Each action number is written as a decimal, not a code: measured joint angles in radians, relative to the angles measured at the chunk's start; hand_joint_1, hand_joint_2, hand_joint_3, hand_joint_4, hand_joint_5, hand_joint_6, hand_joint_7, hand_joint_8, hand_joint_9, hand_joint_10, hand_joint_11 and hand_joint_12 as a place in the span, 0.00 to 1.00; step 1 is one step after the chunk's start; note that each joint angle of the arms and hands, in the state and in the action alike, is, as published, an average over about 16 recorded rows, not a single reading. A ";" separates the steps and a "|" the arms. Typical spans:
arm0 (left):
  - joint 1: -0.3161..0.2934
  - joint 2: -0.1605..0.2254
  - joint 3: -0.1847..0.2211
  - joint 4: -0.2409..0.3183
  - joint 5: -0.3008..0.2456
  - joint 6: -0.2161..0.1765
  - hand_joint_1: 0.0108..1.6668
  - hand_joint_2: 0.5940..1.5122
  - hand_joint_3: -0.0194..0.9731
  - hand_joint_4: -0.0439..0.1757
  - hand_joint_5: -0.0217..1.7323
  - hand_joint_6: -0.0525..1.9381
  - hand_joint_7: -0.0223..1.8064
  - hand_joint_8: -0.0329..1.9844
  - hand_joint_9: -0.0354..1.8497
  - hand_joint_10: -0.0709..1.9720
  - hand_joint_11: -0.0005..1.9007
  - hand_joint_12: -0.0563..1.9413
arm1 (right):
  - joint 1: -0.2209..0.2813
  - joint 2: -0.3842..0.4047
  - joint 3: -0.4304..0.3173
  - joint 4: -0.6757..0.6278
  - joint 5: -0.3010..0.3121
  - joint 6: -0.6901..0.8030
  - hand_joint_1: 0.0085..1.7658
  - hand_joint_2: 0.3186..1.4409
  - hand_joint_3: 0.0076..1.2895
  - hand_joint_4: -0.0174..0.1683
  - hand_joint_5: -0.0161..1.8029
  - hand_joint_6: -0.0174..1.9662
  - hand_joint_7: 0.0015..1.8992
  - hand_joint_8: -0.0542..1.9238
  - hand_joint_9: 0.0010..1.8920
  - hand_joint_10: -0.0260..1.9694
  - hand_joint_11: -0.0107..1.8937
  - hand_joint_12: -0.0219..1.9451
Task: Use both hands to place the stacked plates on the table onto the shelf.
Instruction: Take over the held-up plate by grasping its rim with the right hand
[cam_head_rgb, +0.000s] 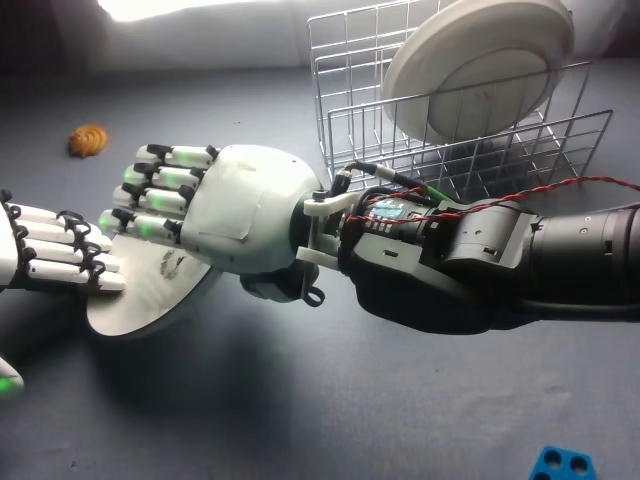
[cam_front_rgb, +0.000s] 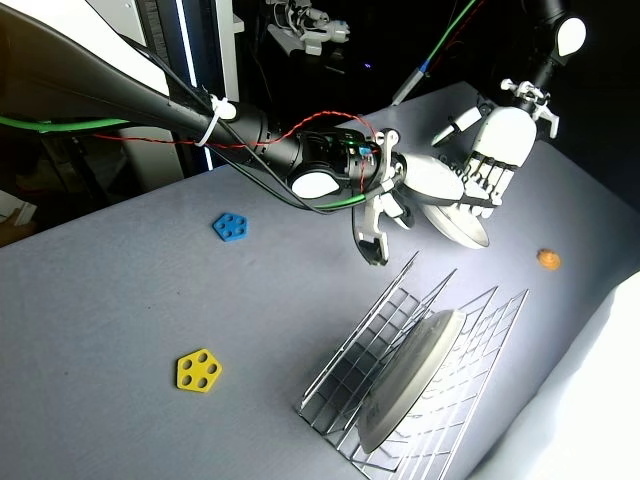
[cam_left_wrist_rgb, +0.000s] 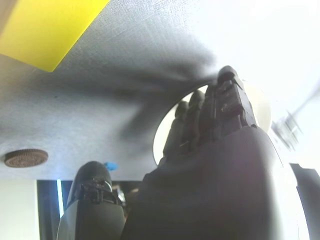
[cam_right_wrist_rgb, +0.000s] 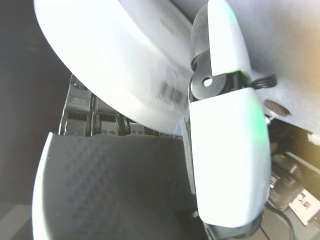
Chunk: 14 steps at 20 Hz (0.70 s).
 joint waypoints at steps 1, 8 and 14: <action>0.000 0.000 0.000 0.000 0.000 0.000 0.00 0.55 0.04 0.20 0.02 0.02 0.01 0.01 0.01 0.02 0.01 0.03 | 0.000 -0.001 0.004 0.001 0.003 -0.001 0.71 0.63 0.00 0.12 0.04 0.02 0.02 0.04 0.01 0.02 0.02 0.03; 0.000 -0.002 0.002 0.001 -0.001 0.000 0.00 0.54 0.04 0.20 0.02 0.02 0.01 0.01 0.01 0.02 0.01 0.03 | -0.001 0.005 0.010 0.010 0.011 -0.008 0.72 0.65 0.00 0.11 0.16 0.03 0.13 0.04 0.12 0.03 0.04 0.27; 0.001 -0.004 0.002 -0.002 0.000 0.000 0.00 0.54 0.04 0.19 0.02 0.02 0.01 0.01 0.01 0.02 0.01 0.03 | -0.004 0.013 -0.001 0.036 0.033 -0.019 0.71 0.64 0.00 0.08 0.33 0.10 0.32 0.13 0.31 0.15 0.18 0.46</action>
